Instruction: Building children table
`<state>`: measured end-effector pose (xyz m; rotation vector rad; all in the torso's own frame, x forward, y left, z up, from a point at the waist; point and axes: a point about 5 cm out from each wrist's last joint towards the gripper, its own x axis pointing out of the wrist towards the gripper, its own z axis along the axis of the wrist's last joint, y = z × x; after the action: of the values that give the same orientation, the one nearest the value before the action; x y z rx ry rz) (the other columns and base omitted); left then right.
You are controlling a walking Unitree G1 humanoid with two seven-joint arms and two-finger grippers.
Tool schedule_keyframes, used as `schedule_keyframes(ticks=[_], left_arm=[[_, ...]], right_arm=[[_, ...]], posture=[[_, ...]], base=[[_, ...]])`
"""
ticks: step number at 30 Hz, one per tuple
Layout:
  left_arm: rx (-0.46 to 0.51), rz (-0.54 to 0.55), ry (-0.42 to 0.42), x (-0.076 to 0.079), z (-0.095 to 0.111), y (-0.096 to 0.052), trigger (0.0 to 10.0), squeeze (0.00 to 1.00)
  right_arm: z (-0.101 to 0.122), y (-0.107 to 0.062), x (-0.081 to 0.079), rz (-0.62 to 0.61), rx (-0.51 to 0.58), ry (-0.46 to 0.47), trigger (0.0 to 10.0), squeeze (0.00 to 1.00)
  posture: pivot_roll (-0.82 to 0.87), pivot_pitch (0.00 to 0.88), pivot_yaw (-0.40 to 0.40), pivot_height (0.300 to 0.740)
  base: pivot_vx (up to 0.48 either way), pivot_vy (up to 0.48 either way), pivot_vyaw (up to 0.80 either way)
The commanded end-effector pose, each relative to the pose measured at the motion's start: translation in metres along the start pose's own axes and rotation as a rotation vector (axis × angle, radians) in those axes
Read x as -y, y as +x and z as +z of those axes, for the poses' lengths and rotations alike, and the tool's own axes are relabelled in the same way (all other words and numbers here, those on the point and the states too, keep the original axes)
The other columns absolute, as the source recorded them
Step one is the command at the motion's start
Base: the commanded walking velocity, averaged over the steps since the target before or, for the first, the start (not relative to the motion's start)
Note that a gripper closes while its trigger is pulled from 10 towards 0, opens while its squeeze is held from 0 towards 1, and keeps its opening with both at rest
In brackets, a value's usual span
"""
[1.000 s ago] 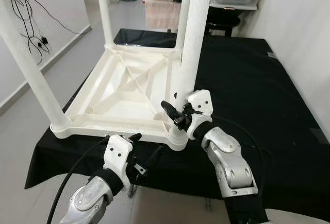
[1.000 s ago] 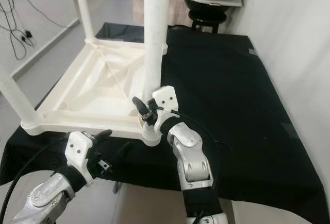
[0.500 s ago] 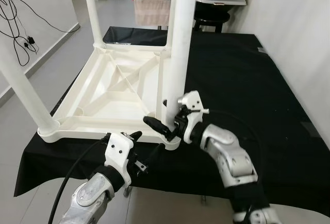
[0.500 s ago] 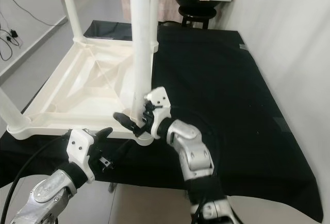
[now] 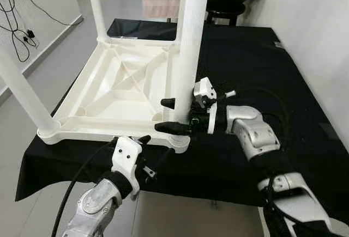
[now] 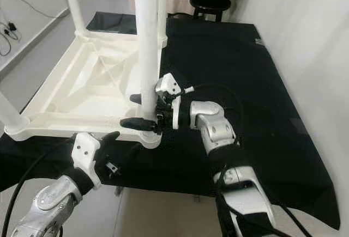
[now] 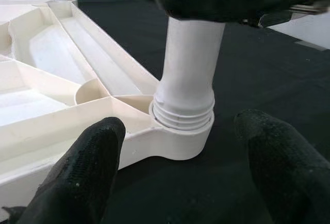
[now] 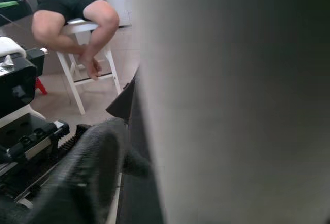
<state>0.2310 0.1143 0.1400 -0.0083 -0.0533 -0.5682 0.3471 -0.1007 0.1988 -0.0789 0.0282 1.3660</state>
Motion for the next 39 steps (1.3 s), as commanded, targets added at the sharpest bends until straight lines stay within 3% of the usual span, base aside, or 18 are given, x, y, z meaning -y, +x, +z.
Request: schedule_keyframes(ticks=[1,11,13,16,17,18,19,20,21,23,27,32,33,34,35,37,38,39], left_arm=[[-0.013,0.0,-0.001,0.002,-0.003,-0.003,10.0,0.0],[-0.015,-0.008,-0.007,0.002,-0.003,-0.003,10.0,0.0],[-0.016,-0.009,-0.007,0.001,-0.002,-0.004,10.0,0.0],[-0.015,-0.008,-0.007,0.001,-0.002,-0.005,10.0,0.0],[-0.015,-0.004,-0.005,0.0,-0.002,-0.005,10.0,0.0],[-0.015,-0.004,-0.005,0.0,-0.002,-0.005,10.0,0.0],[-0.015,-0.002,-0.003,-0.001,-0.002,-0.006,10.0,0.0],[-0.015,-0.002,-0.003,-0.001,-0.002,-0.006,10.0,0.0],[-0.015,0.0,-0.001,-0.002,-0.001,-0.006,10.0,0.0],[-0.016,0.003,0.003,-0.004,-0.002,-0.006,10.0,0.0],[-0.017,0.004,0.001,-0.005,-0.002,-0.004,10.0,0.0],[-0.022,-0.008,0.0,-0.006,-0.002,-0.004,10.0,0.0],[-0.022,-0.007,-0.001,-0.007,-0.002,-0.004,10.0,0.0],[-0.022,-0.006,-0.002,-0.007,-0.002,-0.004,10.0,0.0],[-0.022,-0.003,-0.001,-0.007,-0.002,-0.004,10.0,0.0],[-0.022,-0.003,-0.001,-0.007,-0.003,-0.004,10.0,0.0],[-0.022,-0.003,0.001,-0.007,-0.002,-0.003,10.0,0.0],[-0.022,-0.003,0.001,-0.006,-0.002,-0.003,10.0,0.0]], right_arm=[[-0.003,0.001,-0.001,0.028,0.015,0.006,0.0,0.0],[-0.012,-0.013,-0.006,-0.039,0.022,-0.009,0.0,0.0],[-0.014,-0.017,-0.006,-0.18,0.012,-0.01,0.0,0.0],[-0.017,-0.017,-0.008,-0.263,0.001,0.008,0.0,0.0],[-0.023,-0.015,-0.006,-0.478,0.013,0.043,0.0,0.0],[-0.023,-0.015,-0.006,-0.478,0.013,0.043,0.0,0.0],[-0.028,-0.016,-0.006,-0.63,0.019,0.071,0.0,0.0],[-0.028,-0.016,-0.006,-0.63,0.019,0.071,0.0,0.0],[-0.04,-0.011,-0.019,-0.747,-0.042,0.014,0.0,0.0],[-0.045,-0.007,-0.023,-0.824,-0.024,0.063,0.0,0.0],[-0.056,-0.002,-0.027,-0.835,-0.075,0.077,0.0,0.0],[-0.055,0.003,-0.029,-0.801,-0.082,0.066,0.0,0.0],[-0.055,0.004,-0.028,-0.799,-0.082,0.084,10.0,0.0],[-0.056,0.004,-0.029,-0.796,-0.075,0.118,10.0,0.0],[-0.055,0.005,-0.029,-0.767,-0.054,0.153,10.0,0.58],[-0.053,0.006,-0.03,-0.744,-0.039,0.173,10.0,0.58],[-0.051,0.009,-0.031,-0.692,-0.016,0.197,10.0,1.0],[-0.048,0.013,-0.032,-0.629,0.004,0.202,10.0,1.0]], posture=[[0.01,0.067,-0.062,0.74],[0.0,0.077,-0.047,0.74],[0.0,0.082,-0.05,0.74],[0.0,0.086,-0.055,0.74],[0.0,0.09,-0.06,0.74],[0.0,0.09,-0.06,0.74],[-0.01,0.091,-0.063,0.74],[-0.01,0.091,-0.063,0.74],[0.0,0.096,-0.054,0.74],[-0.02,0.086,-0.036,0.74],[-0.01,0.083,-0.044,0.74],[-0.01,0.08,-0.041,0.74],[-0.01,0.08,-0.041,0.74],[-0.01,0.08,-0.041,0.74],[-0.02,0.077,-0.04,0.74],[-0.02,0.077,-0.04,0.74],[-0.01,0.077,-0.042,0.74],[-0.01,0.076,-0.043,0.74]], base=[[0.0,0.0,0.0],[0.0,0.0,0.0],[0.0,0.0,0.0],[0.0,0.0,0.0],[0.0,0.0,0.0],[0.0,0.0,0.0],[0.0,0.0,0.0],[0.0,0.0,0.0],[0.0,0.0,0.0],[0.0,0.0,0.0],[0.0,0.0,0.0],[0.0,0.0,0.0],[0.0,0.0,0.0],[0.0,0.0,0.0],[0.0,0.0,0.0],[0.0,0.0,0.0],[0.0,0.0,0.0],[0.0,0.0,0.0]])
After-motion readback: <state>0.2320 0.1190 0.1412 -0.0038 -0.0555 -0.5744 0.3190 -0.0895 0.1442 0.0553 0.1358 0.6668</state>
